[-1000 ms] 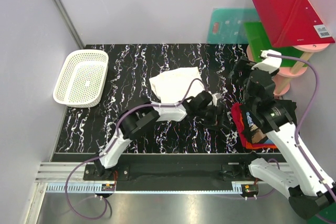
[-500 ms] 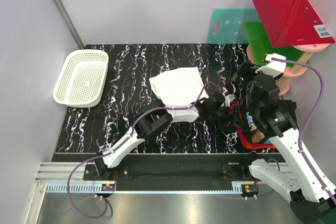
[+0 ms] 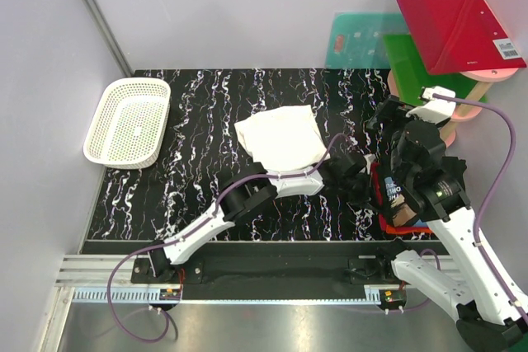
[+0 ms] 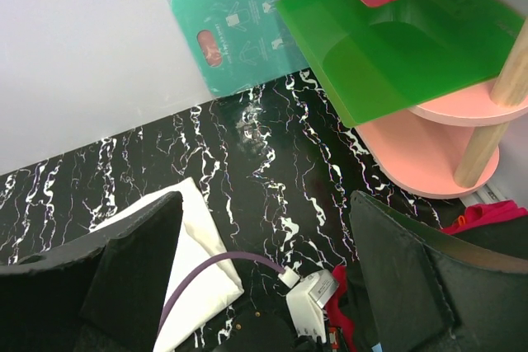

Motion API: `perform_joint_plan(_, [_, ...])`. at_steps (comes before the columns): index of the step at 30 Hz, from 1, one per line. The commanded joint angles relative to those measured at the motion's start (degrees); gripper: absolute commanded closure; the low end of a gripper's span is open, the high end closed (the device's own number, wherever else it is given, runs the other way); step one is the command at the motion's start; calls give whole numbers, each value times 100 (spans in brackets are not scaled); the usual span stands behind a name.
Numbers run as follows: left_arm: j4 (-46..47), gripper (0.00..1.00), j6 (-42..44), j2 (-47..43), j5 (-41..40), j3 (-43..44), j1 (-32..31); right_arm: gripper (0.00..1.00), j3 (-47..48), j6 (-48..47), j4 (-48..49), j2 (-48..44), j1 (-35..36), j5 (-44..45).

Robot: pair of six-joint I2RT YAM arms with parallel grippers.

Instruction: Fold and stack the t-shirts

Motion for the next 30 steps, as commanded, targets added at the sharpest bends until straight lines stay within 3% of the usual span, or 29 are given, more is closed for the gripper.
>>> perform_joint_plan(1, [-997, 100, 683, -499, -1102, -337, -2, 10, 60, -32, 127, -86, -18, 152])
perform_joint_plan(11, [-839, 100, 1087, -2160, -1965, -2368, 332, 10, -37, 135, 74, -60, -18, -23])
perform_joint_plan(28, [-418, 100, 920, -3040, -2019, -4214, 315, 11, -116, 381, 65, 151, -18, -375])
perform_joint_plan(29, [-382, 98, 964, -3032, -1949, -4223, 315, 11, -125, 407, 65, 177, -18, -402])
perform_joint_plan(30, [-356, 79, 999, -3032, -1931, -4206, 315, 11, -125, 425, 65, 221, -18, -419])
